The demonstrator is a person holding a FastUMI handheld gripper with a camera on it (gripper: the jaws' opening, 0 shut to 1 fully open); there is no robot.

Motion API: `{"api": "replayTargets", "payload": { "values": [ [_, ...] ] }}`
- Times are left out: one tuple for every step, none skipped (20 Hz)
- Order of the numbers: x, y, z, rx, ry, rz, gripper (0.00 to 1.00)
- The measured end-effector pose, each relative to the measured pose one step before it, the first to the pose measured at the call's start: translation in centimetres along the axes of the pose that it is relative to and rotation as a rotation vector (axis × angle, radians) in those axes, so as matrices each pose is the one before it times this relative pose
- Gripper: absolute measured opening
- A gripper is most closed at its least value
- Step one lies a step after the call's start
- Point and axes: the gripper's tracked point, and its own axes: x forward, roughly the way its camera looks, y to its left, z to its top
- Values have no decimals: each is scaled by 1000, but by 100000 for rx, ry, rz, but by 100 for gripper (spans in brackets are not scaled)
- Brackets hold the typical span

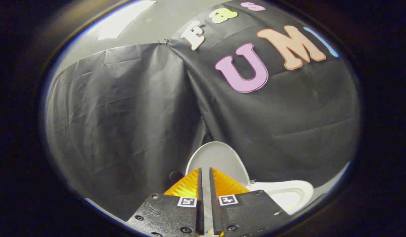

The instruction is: Open the toilet lid.

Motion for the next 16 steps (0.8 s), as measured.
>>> {"api": "replayTargets", "payload": {
  "values": [
    [-1528, -1073, 223, -1282, -1103, -1676, 10],
    [-1384, -875, 313, -767, -944, -1059, 10],
    [-1278, -836, 259, -248, -916, -656, 10],
    [-1125, -767, 135, 39, -397, -814, 10],
    [-1132, -735, 139, 127, -701, -768, 10],
    [-1114, -694, 89, -166, -709, -769, 10],
    [-993, -816, -29, -574, -763, -873, 10],
    [-855, -695, 73, -535, -1009, -923, 10],
    [-967, -463, 311, -444, -1287, -401, 10],
    [-703, -469, 206, -150, -1037, -467, 10],
    [-599, -521, 105, 428, -908, 64, 10],
    [-474, -393, 82, 955, -419, 357, 10],
    [-409, -428, -126, 1789, -65, 280, 10],
    [-265, -334, 79, 2284, -366, 669, 10],
    [96, -343, 408, 2197, -777, 569, 10],
    [-71, -481, 227, 1882, -909, -10, 10]
  ]
}}
